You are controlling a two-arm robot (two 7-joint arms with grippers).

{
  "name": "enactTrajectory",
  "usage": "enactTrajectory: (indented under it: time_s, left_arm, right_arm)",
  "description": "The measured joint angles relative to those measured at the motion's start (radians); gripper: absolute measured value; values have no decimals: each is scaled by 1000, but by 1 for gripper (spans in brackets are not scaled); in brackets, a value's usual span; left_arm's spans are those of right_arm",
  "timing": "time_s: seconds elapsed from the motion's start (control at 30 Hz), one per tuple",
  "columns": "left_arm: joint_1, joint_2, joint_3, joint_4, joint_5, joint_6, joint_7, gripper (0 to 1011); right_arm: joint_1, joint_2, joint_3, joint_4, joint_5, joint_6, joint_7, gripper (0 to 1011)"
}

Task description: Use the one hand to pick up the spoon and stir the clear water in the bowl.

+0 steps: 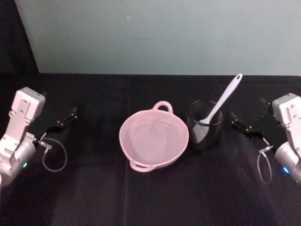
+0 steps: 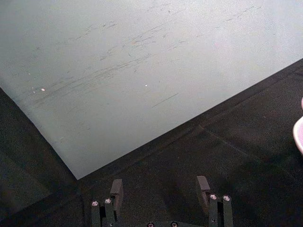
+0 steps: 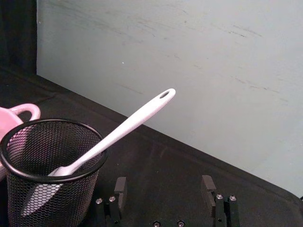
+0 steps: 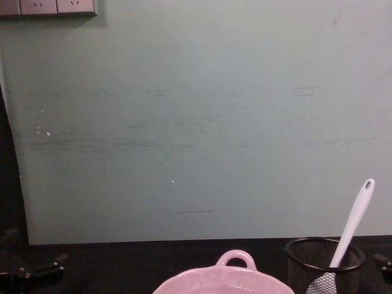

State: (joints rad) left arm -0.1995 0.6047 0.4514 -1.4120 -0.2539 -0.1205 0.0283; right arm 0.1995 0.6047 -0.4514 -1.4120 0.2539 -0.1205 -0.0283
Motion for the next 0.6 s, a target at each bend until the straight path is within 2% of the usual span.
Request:
enactTrajectory:
  time_s: [0.6]
  left_arm:
    - [0,0,0,0,0,0,0,1011]
  right_arm:
    - [0,0,0,0,0,0,0,1003]
